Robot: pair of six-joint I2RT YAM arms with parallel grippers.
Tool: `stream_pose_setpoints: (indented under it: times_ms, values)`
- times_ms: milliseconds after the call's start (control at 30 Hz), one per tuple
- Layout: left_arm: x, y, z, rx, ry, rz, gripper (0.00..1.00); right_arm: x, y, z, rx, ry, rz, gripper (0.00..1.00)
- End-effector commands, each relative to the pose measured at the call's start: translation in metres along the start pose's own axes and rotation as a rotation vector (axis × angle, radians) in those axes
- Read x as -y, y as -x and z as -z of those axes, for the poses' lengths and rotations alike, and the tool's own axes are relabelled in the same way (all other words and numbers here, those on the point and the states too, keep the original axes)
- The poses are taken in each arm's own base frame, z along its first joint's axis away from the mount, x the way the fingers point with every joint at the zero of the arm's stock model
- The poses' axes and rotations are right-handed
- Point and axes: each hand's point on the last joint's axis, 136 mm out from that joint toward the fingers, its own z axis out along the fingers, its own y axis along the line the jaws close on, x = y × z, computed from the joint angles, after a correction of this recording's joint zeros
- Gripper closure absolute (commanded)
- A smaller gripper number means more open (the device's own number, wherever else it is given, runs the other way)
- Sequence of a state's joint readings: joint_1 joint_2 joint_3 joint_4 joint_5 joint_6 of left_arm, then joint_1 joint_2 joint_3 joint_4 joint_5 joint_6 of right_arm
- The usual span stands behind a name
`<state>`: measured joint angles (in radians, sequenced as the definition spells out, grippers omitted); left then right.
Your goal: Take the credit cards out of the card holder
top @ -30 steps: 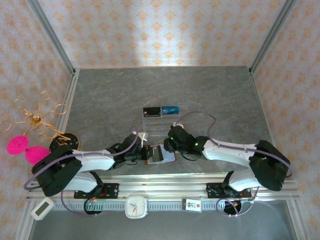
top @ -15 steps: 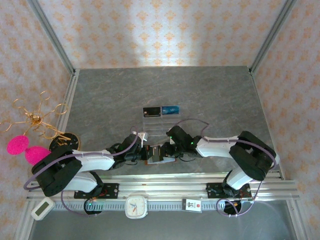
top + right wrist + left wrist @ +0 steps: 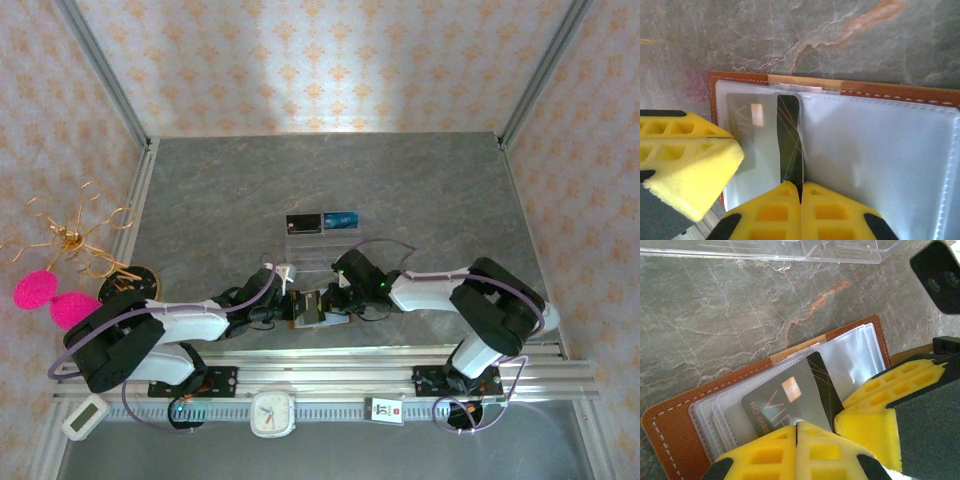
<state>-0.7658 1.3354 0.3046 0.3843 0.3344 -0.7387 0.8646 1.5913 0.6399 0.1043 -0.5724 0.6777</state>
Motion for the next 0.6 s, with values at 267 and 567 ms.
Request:
stream_pose_setpoints:
  times_ms: [267, 567]
  values:
    - [-0.03, -0.024, 0.004, -0.074, 0.113, 0.008, 1.0, 0.028, 0.004, 0.038, 0.139, -0.076, -0.043, 1.0]
    - [0.01, 0.02, 0.025, 0.073, -0.019, -0.004, 0.95, 0.003, 0.013, 0.068, 0.226, -0.014, 0.147, 1.0]
